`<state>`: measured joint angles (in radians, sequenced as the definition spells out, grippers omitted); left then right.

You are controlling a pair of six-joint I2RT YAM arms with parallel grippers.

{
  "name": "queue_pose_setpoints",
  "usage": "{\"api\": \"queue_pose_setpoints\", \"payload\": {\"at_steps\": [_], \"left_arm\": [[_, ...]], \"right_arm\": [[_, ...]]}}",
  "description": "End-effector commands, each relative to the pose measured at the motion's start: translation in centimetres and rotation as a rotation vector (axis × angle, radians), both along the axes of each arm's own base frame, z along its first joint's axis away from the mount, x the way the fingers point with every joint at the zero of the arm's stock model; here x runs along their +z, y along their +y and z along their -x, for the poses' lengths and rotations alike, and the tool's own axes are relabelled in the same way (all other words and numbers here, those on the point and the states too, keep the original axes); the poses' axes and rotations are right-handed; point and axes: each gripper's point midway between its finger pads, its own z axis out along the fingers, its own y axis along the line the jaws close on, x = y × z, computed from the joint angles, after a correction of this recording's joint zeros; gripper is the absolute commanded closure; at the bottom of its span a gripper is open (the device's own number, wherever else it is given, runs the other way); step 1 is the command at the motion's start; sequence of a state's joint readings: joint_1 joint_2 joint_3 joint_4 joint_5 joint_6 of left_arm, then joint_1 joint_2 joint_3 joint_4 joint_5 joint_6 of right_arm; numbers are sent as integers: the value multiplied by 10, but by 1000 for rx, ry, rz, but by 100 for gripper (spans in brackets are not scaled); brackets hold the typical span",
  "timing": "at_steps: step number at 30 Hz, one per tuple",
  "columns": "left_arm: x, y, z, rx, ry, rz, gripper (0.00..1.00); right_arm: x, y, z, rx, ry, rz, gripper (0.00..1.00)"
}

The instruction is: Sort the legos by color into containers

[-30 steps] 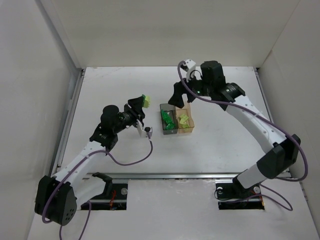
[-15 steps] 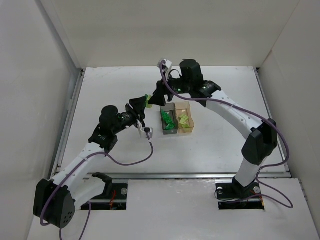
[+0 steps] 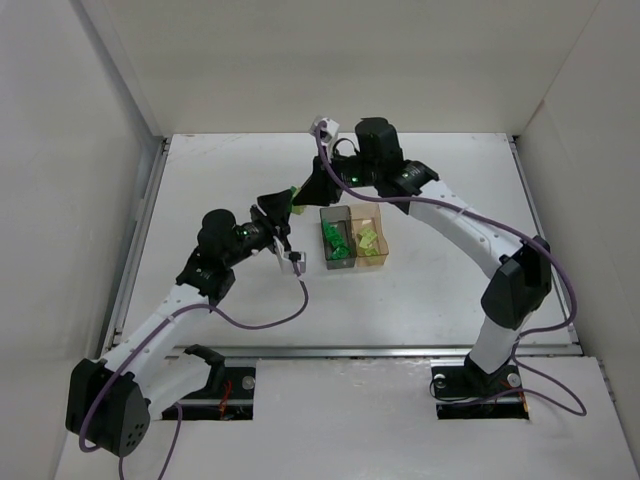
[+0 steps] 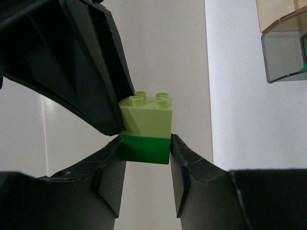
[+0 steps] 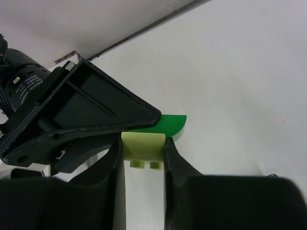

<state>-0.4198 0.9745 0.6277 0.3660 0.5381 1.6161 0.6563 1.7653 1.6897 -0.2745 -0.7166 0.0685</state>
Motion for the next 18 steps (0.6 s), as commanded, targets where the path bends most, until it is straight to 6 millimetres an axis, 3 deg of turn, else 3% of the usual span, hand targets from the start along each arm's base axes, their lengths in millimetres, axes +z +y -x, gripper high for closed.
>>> {"api": "queue_pose_setpoints", "payload": {"at_steps": [1, 4, 6, 8, 12, 13, 14, 16, 18], "left_arm": [[41, -6, 4, -22, -98, 50, 100], [38, -2, -1, 12, -91, 45, 100], [38, 1, -3, 29, -99, 37, 100], [30, 6, -7, 62, -90, 18, 100], [8, 21, -25, 177, -58, -32, 100], [5, 23, -29, 201, -43, -27, 100], [-6, 25, -35, 224, -8, -31, 100], [-12, 32, -42, 265, 7, -33, 100], [-12, 35, -48, 283, 8, -35, 100]], "right_arm": [[31, 14, 8, 46, -48, -75, 100], [25, 7, 3, -18, -41, -44, 100], [16, -4, -13, -128, -39, 0, 100], [4, -22, -19, -177, -28, 57, 100], [-21, -81, -45, -330, 14, 163, 100], [-34, -93, -47, -364, 28, 199, 100], [-33, -105, -45, -392, 23, 218, 100], [-45, -122, -47, -442, 27, 262, 100], [-43, -131, -48, -466, 28, 267, 100]]}}
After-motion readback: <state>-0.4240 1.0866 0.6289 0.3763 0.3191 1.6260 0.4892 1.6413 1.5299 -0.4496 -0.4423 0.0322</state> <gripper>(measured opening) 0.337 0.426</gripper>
